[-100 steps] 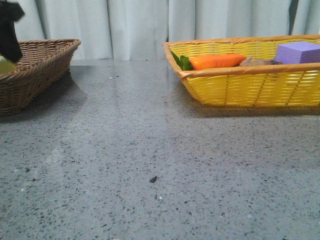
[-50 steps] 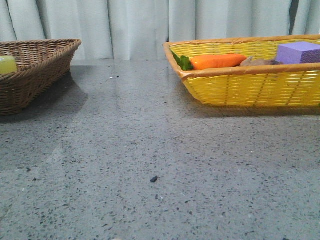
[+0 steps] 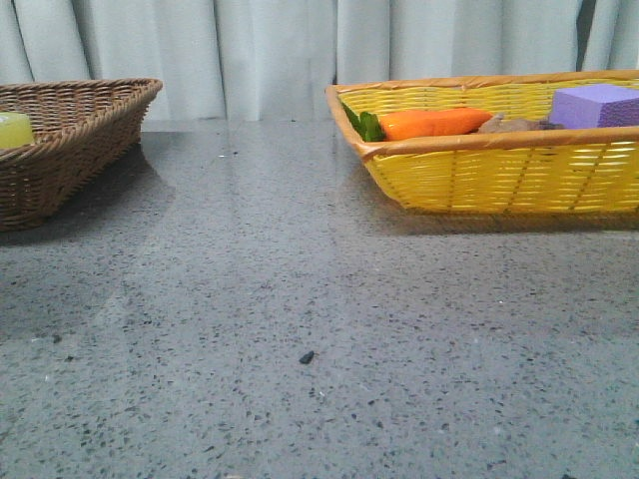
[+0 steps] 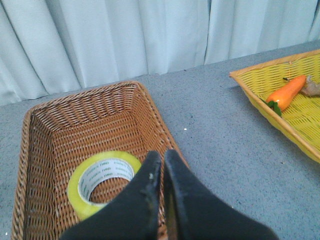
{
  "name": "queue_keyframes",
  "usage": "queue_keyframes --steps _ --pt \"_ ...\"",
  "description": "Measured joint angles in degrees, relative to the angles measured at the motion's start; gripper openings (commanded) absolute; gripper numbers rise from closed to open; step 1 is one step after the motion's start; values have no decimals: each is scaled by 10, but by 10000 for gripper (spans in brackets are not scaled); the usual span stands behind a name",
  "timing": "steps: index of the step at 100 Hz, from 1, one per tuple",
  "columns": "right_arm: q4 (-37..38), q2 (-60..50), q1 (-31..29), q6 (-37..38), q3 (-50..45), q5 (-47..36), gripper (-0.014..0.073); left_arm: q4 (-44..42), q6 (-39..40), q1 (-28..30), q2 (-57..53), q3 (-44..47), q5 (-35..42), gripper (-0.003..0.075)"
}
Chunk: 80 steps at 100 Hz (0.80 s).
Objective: Transfer tape with both arms
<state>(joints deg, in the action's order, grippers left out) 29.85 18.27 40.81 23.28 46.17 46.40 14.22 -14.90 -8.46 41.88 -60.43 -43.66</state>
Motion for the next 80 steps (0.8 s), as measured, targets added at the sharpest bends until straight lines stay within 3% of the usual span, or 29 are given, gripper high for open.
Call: queue_keyframes --steps 39,68,80 --pt "82 -118 0 8 0 89 -74 4 -1 0 -248 246 82 -21" --pt "119 -193 0 8 -46 129 -74 11 -1 0 -406 361 89 -20" --pt "122 -193 0 9 -74 145 -74 15 -1 0 -423 391 93 -21"
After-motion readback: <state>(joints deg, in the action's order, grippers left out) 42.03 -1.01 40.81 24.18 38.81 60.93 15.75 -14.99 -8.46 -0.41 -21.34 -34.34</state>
